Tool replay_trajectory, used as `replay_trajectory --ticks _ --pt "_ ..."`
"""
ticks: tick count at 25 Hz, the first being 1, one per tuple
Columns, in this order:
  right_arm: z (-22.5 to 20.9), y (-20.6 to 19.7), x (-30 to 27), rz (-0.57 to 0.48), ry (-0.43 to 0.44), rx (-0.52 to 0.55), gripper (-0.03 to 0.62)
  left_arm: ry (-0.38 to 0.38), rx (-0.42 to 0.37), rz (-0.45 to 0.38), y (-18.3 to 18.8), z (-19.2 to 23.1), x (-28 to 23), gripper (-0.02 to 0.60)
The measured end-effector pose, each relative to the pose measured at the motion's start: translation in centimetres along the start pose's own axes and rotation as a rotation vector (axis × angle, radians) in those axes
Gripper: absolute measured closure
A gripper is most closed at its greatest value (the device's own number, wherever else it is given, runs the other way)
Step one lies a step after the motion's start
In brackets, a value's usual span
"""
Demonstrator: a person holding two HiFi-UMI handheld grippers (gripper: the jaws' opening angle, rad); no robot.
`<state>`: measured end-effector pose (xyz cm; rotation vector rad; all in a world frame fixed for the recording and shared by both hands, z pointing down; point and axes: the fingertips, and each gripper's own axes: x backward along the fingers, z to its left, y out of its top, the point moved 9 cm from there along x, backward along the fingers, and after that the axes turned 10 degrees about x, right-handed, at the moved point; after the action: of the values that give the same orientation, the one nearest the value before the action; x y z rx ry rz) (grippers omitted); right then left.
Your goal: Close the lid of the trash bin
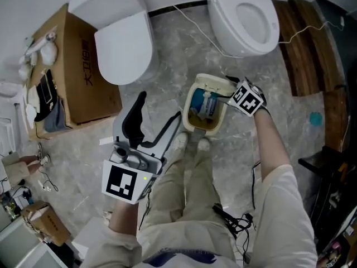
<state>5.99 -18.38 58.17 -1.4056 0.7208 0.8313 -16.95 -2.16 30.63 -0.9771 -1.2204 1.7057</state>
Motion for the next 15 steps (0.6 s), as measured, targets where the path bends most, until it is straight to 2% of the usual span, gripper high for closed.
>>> replay_trajectory --ticks 7,15 --pt "2.4 0.1 0.6 -0.01 0.024 -0.022 0.23 0.005 0.023 0.001 -0.6 0.1 0.0 0.276" --pt "9.9 -0.4 -0.1 -0.076 0.064 -0.069 0.233 -0.009 0.025 0.007 -1.0 0.6 -2.2 0.276"
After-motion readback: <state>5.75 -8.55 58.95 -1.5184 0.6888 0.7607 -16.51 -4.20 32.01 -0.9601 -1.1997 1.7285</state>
